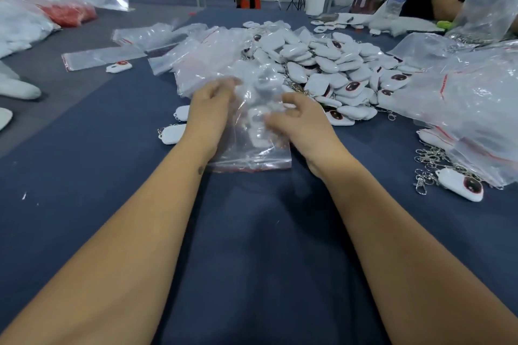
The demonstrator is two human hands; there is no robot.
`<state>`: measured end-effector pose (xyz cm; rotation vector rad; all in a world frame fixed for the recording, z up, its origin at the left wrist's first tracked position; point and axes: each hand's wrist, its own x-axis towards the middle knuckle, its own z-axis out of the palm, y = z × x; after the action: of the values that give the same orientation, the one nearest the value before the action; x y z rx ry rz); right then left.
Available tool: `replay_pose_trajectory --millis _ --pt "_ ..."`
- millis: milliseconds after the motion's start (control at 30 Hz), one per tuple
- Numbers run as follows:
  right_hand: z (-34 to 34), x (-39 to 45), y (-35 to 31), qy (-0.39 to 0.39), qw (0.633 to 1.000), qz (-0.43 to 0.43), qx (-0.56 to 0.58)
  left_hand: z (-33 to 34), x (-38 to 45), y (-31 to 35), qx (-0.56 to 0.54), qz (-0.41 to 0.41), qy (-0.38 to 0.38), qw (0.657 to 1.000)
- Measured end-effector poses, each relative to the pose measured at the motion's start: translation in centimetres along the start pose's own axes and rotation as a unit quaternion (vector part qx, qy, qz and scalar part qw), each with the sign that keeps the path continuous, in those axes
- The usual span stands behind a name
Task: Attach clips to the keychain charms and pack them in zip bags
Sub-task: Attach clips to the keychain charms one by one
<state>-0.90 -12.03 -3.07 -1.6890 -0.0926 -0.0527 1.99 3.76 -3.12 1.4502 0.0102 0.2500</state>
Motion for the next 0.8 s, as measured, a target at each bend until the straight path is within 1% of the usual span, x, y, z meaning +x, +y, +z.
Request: replay_pose_trajectory --millis 67,100,133,167,200,233,267,300,333,367,400,433,467,500,533,600,633,700,800 --pt "0.2 0.3 0.6 0.019 0.999 -0.012 -0.046 0.0 0.0 0.2 -0.038 -0.018 0.045 0.998" --pt "0.1 0.4 0.7 0.036 0.998 -0.011 -0.054 -0.1 0.1 0.2 -0.023 -0.003 0.081 0.996" --pt "0.0 0.6 0.9 0.057 0.997 -0.006 -0.050 -0.1 0.1 0.1 0.024 0.032 0.125 0.991" --pt "-0.1 0.7 1.0 0.076 0.996 -0.004 -0.040 -0.2 0.0 0.0 0.095 0.079 0.175 0.977" --pt "-0.2 0.8 1.1 0.092 0.995 -0.008 -0.030 -0.3 -0.2 0.1 0.175 0.134 0.224 0.949" --pt "-0.2 0.8 1.1 0.102 0.994 -0.016 -0.023 -0.5 -0.5 0.6 0.243 0.206 0.257 0.912" --pt "-0.3 0.8 1.1 0.105 0.994 -0.020 -0.014 -0.6 -0.6 1.1 0.284 0.280 0.256 0.881" --pt "-0.3 0.7 1.1 0.100 0.995 -0.021 -0.002 -0.6 -0.7 1.4 0.294 0.339 0.205 0.870" --pt "-0.3 0.7 1.1 0.091 0.996 -0.018 0.011 -0.4 -0.9 1.7 0.279 0.367 0.121 0.879" --pt "-0.3 0.6 1.0 0.085 0.996 -0.014 0.024 0.1 -1.5 1.8 0.267 0.349 0.022 0.898" --pt "-0.3 0.7 0.9 0.088 0.995 -0.008 0.037 0.9 -2.1 1.7 0.280 0.305 -0.077 0.907" --pt "-0.3 0.9 0.8 0.105 0.993 0.002 0.055 1.7 -2.6 1.4 0.318 0.262 -0.154 0.898" --pt "-0.4 1.0 0.7 0.128 0.988 0.014 0.080 2.4 -3.1 0.8 0.358 0.235 -0.211 0.879" --pt "-0.5 1.1 0.5 0.147 0.982 0.025 0.115 2.9 -3.3 0.4 0.376 0.224 -0.238 0.867" --pt "-0.7 1.1 0.4 0.153 0.975 0.032 0.160 3.1 -3.3 0.0 0.368 0.224 -0.242 0.869" --pt "-0.9 1.0 0.2 0.128 0.955 0.030 0.265 2.5 -2.6 -0.4 0.347 0.220 -0.204 0.889" --pt "-1.0 1.0 0.2 0.112 0.950 0.024 0.291 2.1 -2.2 -0.5 0.348 0.213 -0.188 0.893" --pt "-0.8 1.0 0.4 0.092 0.958 0.015 0.271 1.8 -1.7 -0.6 0.321 0.191 -0.152 0.915" --pt "0.0 0.8 0.5 0.090 0.980 0.002 0.179 2.0 -1.4 -0.6 0.243 0.165 -0.078 0.953"
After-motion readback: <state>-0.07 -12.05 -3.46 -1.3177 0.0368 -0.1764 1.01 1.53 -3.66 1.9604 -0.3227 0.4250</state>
